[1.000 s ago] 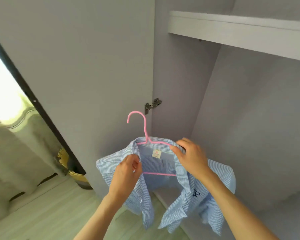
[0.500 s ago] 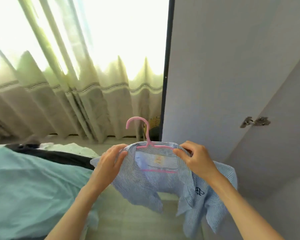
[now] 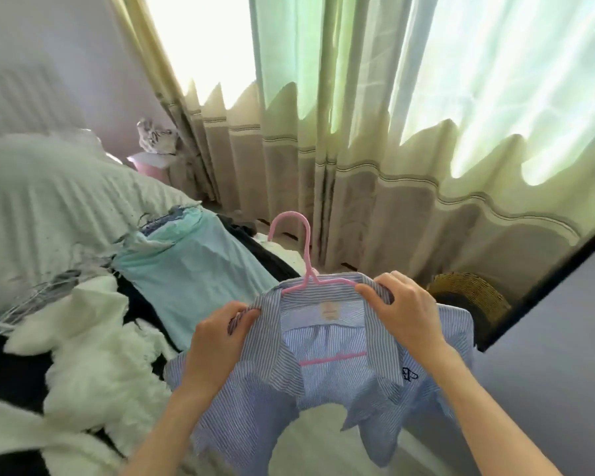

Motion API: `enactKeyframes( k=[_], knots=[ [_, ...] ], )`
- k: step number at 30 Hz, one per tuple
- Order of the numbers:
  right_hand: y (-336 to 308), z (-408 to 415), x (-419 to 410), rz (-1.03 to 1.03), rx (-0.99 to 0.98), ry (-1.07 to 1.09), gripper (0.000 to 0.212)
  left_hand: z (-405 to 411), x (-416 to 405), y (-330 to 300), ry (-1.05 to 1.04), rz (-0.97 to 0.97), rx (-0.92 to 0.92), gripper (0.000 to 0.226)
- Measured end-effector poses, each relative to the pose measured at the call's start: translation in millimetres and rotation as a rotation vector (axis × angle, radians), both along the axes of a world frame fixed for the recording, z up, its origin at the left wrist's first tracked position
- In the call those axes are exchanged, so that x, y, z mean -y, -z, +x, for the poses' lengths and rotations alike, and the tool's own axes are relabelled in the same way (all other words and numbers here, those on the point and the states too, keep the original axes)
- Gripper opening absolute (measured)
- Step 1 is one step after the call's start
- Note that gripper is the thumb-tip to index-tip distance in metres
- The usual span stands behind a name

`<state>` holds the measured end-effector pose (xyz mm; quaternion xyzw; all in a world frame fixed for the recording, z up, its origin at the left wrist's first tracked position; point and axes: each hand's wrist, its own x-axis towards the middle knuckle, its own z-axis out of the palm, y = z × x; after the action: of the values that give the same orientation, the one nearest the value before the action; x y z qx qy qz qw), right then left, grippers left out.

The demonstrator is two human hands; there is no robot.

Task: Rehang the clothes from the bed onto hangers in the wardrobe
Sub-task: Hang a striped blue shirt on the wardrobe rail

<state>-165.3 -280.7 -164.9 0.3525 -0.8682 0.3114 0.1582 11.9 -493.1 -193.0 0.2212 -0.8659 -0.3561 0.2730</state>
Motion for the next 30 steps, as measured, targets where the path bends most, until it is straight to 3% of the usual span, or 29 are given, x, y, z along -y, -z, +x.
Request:
enactKeyframes(
  k=[5,8,12,17,24,30],
  knots=[
    [31,18,63,0.043,0.182,-0.239,0.047,60,19,15,-0.241,0.128,0.060,0.013],
    [44,29,95,0.089,0.259,-0.422,0.041,95,19,23,-0.414,0.154,0.086,0.031],
    [50,38,124,0.160,0.286,-0.645,0.021,130,3,27,-0.639,0.147,0.097,0.034],
    [46,46,148,0.209,0.255,-0.811,0.017,149,-26,22,-0.824,0.125,0.067,0.035],
    [-9,66,201,0.042,0.191,-0.898,0.020,156,0,-31,-1.095,-0.089,-0.018,0.018],
    [-57,81,270,-0.125,0.191,-0.907,0.023,165,66,-82,-1.169,-0.295,-0.080,0.033]
  ],
)
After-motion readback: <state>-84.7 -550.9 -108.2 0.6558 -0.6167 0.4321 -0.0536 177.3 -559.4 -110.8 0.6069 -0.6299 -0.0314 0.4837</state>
